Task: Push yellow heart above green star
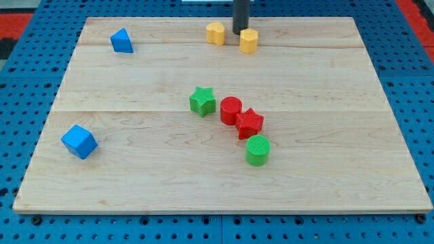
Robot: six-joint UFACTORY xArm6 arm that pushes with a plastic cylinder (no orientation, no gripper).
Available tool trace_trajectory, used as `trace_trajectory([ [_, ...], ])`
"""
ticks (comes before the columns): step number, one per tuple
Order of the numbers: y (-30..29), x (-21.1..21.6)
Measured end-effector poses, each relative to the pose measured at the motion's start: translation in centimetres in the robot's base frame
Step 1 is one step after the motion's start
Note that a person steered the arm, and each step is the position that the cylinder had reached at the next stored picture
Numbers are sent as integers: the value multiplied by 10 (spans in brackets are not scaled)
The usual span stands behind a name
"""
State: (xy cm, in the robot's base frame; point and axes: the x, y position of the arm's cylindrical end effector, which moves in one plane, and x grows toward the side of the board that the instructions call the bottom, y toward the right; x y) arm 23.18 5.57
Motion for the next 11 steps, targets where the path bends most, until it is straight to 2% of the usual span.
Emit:
trace_trajectory([
  [1,1,-1],
  [2,5,-20],
  [4,80,-13],
  [5,66,-3],
  [6,10,-7],
  [7,-16,-3],
  [9,-16,-3],
  [10,-36,1],
  [11,-59,41],
])
